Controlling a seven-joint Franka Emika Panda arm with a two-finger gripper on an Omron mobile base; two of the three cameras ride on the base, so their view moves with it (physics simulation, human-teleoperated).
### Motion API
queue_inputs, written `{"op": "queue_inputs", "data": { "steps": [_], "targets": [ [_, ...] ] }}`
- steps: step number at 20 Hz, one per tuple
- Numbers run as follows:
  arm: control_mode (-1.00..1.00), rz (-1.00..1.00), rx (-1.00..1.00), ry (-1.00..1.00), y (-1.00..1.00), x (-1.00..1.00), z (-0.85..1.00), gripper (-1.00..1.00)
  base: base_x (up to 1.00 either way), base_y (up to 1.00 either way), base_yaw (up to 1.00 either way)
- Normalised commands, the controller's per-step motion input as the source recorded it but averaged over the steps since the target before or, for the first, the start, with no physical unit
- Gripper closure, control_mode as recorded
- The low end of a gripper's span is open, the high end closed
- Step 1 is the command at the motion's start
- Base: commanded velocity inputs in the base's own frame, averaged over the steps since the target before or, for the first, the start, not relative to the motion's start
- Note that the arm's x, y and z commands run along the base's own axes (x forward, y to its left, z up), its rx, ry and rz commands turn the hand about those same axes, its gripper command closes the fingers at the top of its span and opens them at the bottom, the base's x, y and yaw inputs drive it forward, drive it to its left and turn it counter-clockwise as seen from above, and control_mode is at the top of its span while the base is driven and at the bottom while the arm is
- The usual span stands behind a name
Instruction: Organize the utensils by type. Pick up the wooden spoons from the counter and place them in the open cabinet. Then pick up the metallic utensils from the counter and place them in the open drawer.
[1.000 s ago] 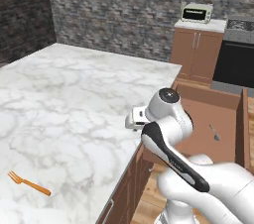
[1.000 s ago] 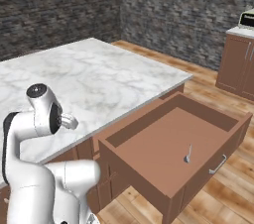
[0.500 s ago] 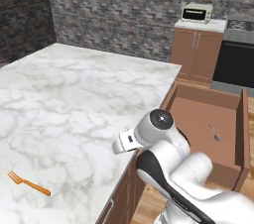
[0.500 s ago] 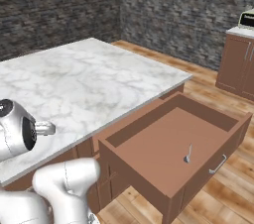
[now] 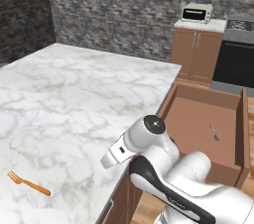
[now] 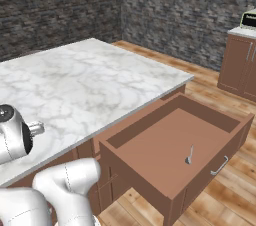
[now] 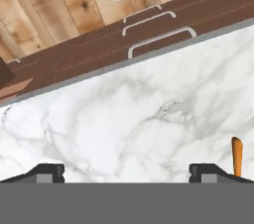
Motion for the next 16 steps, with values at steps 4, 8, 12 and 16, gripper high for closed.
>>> {"op": "queue_inputs", "data": {
  "steps": [4, 8, 12, 16],
  "targets": [
    [-1.0, 0.08, -0.1, 0.04, 0.68, -0.04, 0.03, -1.0, 0.0, 0.0, 0.0],
    [-1.0, 0.0, -0.06, 0.01, 0.5, -0.03, 0.01, -1.0, 0.0, 0.0, 0.0],
    [-1.0, 0.0, -0.04, 0.0, 0.41, 0.0, 0.0, -1.0, 0.0, 0.0, 0.0],
    [-1.0, 0.0, -0.06, 0.03, 0.41, 0.0, 0.0, -1.0, 0.0, 0.0, 0.0]
  ]
}}
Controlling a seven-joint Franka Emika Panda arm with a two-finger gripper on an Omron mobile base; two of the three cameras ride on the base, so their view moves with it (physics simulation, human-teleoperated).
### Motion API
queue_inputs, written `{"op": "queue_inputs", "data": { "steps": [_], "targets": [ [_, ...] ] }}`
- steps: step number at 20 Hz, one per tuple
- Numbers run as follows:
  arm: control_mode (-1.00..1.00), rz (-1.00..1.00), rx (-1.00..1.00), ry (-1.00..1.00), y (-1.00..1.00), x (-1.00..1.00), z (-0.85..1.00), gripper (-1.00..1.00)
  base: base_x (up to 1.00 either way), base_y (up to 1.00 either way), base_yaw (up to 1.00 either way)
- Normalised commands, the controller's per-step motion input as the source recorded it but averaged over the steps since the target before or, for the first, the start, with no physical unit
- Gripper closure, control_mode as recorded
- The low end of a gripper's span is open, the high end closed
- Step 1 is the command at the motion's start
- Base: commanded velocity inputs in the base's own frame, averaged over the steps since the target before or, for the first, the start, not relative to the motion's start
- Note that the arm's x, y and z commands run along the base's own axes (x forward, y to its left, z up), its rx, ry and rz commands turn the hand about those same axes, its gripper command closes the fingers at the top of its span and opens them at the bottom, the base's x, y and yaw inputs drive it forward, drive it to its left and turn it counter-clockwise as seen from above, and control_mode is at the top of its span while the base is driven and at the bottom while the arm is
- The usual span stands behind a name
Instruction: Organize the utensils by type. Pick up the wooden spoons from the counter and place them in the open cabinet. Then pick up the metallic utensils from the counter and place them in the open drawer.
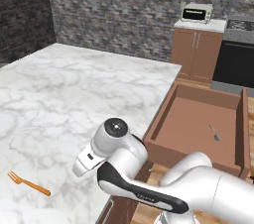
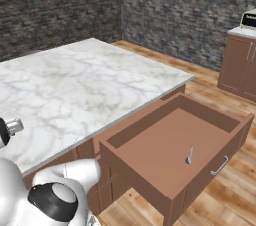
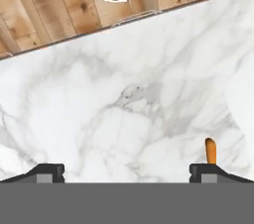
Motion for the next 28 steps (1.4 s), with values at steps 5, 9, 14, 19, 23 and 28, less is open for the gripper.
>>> {"op": "queue_inputs", "data": {
  "steps": [5, 9, 14, 19, 23, 28],
  "targets": [
    [-1.0, 0.0, -0.1, 0.07, 0.57, 0.0, 0.0, -1.0, 0.0, 0.0, 0.0],
    [-1.0, 0.0, -0.11, 0.07, 0.63, 0.0, 0.0, -1.0, 0.0, 0.0, 0.0],
    [-1.0, 0.0, -0.09, 0.05, 0.57, 0.0, 0.0, -1.0, 0.0, 0.0, 0.0],
    [-1.0, 0.05, -0.07, 0.07, 0.38, 0.0, -0.07, -1.0, 0.0, 0.0, 0.0],
    [-1.0, 0.11, -0.05, 0.08, 0.14, 0.0, -0.34, -1.0, 0.0, 0.0, 0.0],
    [-1.0, 0.12, -0.03, 0.04, 0.1, 0.0, -0.38, -1.0, 0.0, 0.0, 0.0]
  ]
}}
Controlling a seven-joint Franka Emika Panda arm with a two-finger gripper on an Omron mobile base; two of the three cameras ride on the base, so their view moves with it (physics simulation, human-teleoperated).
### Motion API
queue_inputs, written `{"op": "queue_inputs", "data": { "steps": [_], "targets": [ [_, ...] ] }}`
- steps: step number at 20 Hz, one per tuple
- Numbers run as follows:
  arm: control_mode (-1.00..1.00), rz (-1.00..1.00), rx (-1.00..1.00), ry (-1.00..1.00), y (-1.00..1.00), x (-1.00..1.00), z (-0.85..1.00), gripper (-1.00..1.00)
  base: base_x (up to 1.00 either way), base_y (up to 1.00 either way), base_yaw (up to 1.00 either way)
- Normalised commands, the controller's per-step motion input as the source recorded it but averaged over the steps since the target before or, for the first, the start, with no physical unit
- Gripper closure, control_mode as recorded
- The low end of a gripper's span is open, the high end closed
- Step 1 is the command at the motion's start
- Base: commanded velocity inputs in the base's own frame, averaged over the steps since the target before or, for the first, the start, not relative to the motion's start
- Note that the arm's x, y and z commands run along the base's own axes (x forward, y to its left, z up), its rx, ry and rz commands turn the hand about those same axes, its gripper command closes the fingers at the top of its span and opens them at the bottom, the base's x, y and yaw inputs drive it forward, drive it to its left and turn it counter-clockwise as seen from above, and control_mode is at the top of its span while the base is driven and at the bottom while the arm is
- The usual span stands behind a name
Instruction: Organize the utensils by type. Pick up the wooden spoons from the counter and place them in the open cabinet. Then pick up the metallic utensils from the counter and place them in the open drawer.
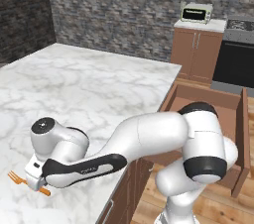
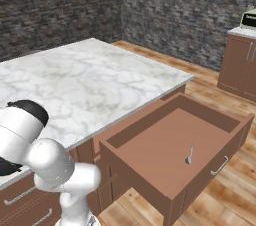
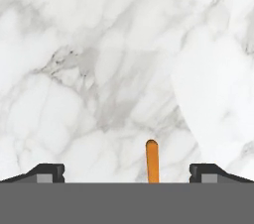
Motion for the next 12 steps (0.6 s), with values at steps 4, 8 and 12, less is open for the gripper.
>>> {"op": "queue_inputs", "data": {
  "steps": [4, 8, 12],
  "targets": [
    [-1.0, 0.11, -0.01, 0.01, 0.16, 0.0, -0.41, -1.0, 0.0, 0.0, 0.0],
    [-1.0, 0.09, -0.02, 0.02, 0.32, 0.0, -0.28, -1.0, 0.0, 0.0, 0.0],
    [-1.0, 0.05, -0.03, 0.03, 0.46, 0.0, -0.1, -1.0, 0.0, 0.0, 0.0]
  ]
}}
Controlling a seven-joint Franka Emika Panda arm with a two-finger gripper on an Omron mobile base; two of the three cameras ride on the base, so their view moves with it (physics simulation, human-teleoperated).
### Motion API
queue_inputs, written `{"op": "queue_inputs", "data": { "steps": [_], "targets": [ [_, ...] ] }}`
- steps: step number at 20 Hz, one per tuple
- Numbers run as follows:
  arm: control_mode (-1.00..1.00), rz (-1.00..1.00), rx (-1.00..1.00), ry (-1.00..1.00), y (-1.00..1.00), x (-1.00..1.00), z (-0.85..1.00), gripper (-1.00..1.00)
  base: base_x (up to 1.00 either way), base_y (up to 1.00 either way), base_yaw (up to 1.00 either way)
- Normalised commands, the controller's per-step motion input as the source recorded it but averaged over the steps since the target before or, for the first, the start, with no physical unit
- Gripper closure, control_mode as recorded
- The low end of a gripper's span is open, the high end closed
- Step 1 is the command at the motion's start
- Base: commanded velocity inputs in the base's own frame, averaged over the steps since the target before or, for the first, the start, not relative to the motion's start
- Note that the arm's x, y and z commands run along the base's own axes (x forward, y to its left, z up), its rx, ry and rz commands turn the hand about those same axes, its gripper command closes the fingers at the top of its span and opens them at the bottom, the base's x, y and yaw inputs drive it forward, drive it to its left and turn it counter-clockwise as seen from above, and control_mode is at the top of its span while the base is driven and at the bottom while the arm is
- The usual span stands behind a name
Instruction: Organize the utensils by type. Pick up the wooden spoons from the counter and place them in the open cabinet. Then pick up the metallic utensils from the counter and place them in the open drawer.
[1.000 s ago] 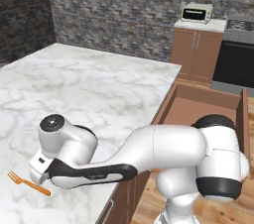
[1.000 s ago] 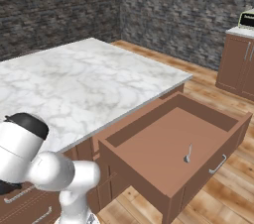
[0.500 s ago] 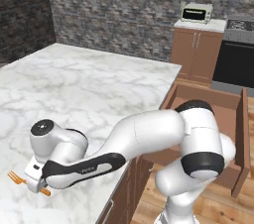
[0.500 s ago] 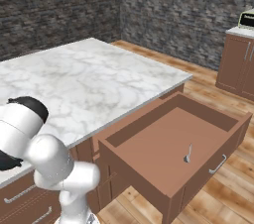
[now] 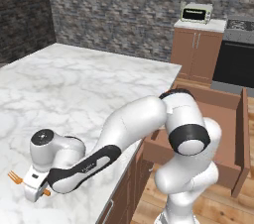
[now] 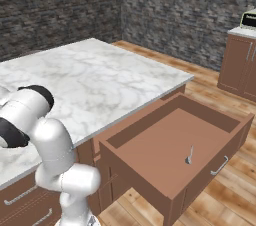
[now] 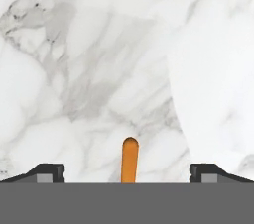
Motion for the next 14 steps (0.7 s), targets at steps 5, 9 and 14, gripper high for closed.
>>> {"op": "queue_inputs", "data": {
  "steps": [5, 9, 14],
  "targets": [
    [-1.0, 0.0, -0.06, 0.05, 0.44, 0.05, -0.12, -1.0, 0.0, 0.0, 0.0],
    [-1.0, 0.0, -0.07, 0.0, 0.39, 0.04, -0.08, -1.0, 0.0, 0.0, 0.0],
    [-1.0, 0.0, -0.1, 0.0, 0.58, 0.05, 0.0, -1.0, 0.0, 0.0, 0.0]
  ]
}}
